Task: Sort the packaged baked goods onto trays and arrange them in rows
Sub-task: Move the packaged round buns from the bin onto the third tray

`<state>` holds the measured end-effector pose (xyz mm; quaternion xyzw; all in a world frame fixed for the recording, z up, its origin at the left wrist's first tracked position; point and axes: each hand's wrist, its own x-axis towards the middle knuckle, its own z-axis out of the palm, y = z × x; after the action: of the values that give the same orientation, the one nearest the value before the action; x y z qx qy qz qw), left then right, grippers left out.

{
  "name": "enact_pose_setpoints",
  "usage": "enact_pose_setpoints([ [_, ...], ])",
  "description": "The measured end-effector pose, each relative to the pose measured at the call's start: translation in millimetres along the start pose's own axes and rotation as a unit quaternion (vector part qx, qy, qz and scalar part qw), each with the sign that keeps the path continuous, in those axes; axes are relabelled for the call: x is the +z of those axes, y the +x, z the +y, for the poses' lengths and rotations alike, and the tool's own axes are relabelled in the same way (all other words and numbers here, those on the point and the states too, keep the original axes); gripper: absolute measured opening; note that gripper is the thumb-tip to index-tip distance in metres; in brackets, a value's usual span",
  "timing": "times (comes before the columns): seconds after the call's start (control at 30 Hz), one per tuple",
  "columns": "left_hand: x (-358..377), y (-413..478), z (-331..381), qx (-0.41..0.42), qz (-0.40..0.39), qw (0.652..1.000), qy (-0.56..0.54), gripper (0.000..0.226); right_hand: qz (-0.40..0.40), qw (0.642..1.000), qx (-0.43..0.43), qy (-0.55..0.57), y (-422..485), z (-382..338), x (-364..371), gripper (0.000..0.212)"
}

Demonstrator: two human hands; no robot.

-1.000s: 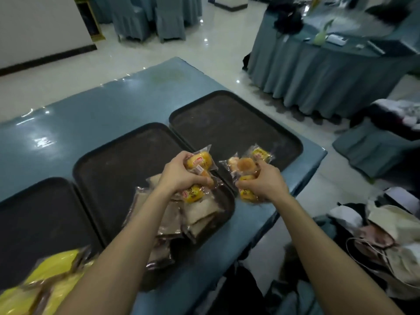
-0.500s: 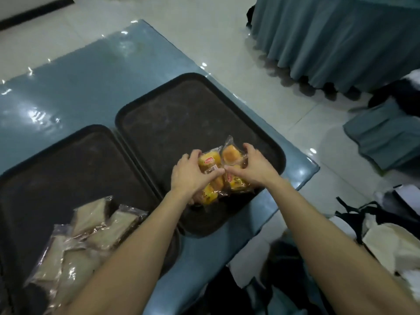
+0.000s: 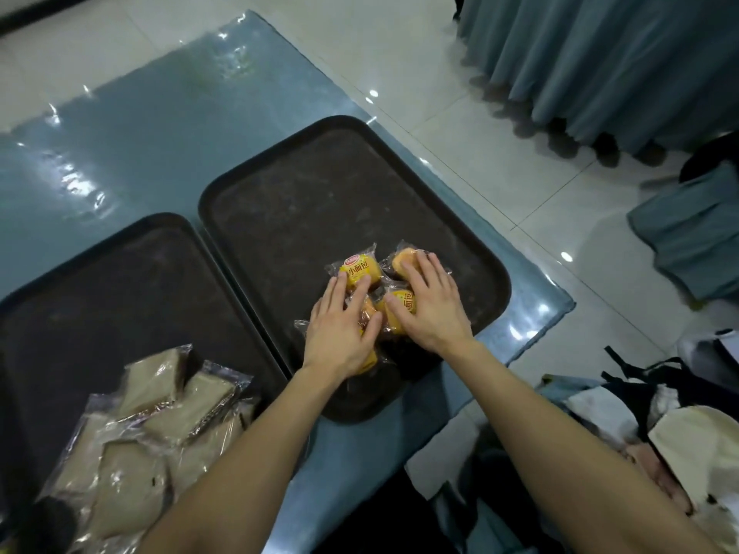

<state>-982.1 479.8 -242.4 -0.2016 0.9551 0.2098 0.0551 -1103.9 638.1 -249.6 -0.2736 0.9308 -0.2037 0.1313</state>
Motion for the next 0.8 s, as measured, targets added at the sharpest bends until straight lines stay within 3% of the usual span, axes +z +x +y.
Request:
enact_pose_setpoints([
  [0.17, -32, -12, -2, 0.021, -0.033, 0.999, 0.02, 0.068, -0.037, 0.998, -0.004, -0.042, -8, -18, -27, 0.081],
  [0.37, -116, -75, -54, 0.043, 0.029, 0.992, 0.117, 0.041, 0.034, 0.985, -0.13, -0.105, -50, -124, -60, 0.033],
  [0.63, -171, -256, -204, -0.057, 0.106, 0.966, 0.229, 0.032, -0.002, 0.95, -0.274, -0.147, -140, -304, 19, 0.027],
  [0.8, -200, -380, -305, -0.1, 0.138, 0.956, 0.24, 0.024, -0.004, 0.937, -0.306, -0.17, -222, -420, 84, 0.025],
])
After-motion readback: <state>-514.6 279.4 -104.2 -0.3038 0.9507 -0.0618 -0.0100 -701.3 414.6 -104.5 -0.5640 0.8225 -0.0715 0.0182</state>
